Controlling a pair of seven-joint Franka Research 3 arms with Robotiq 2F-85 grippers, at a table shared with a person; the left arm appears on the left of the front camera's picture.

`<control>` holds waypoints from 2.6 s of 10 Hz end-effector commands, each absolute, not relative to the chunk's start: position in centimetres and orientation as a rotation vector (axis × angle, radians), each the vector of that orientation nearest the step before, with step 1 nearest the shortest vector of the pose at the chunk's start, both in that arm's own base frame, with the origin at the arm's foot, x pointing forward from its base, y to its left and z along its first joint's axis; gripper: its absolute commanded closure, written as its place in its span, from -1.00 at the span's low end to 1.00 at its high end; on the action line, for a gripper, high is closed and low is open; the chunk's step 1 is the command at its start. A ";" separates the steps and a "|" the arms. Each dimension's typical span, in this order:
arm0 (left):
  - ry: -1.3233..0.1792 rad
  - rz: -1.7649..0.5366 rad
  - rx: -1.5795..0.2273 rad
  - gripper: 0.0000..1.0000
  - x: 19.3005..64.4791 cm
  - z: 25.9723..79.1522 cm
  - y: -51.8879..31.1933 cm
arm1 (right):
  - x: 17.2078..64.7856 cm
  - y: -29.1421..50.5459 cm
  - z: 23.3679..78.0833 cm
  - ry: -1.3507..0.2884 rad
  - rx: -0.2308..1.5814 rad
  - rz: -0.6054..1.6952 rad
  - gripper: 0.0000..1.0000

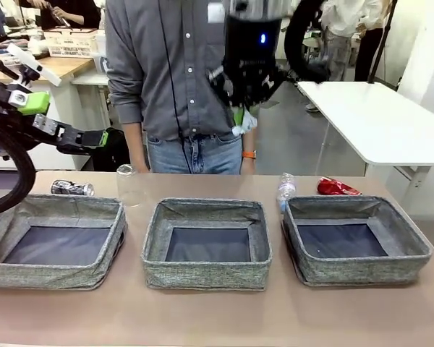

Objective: Sort the waste into the appropriate baskets.
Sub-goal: Pick up the waste item pointed out by the person, then place the picked waste into the Fabric basket indicated by the person.

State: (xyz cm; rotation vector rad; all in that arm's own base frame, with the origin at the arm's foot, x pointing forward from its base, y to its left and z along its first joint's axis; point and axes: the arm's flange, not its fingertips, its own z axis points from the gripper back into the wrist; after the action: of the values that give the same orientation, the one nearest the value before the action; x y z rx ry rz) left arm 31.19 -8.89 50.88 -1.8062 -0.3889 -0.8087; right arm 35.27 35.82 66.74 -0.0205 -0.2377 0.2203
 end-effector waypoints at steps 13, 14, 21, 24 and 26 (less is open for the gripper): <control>-0.414 -0.822 -1.825 -1.00 31.0 51.2 -9.1 | 34.2 40.0 77.9 -0.274 0.090 0.096 0.79; -0.414 -0.822 -1.825 -1.00 31.0 51.2 -9.1 | 34.2 40.0 77.9 -0.274 0.090 0.096 0.79; -0.414 -0.822 -1.825 -1.00 31.0 51.2 -9.1 | 34.2 40.0 77.9 -0.274 0.090 0.096 0.79; -0.414 -0.822 -1.825 -1.00 31.0 51.2 -9.1 | 34.2 40.0 77.9 -0.274 0.090 0.096 0.79; -0.414 -0.822 -1.825 -1.00 31.0 51.2 -9.1 | 34.2 40.0 77.9 -0.274 0.090 0.096 0.79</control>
State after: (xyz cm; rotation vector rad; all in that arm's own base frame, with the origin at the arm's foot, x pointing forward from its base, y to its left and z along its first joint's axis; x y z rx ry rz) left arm 31.18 -8.89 50.88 -1.8067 -0.3888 -0.8090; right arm 34.17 40.18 77.77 0.0766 -0.2771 0.0945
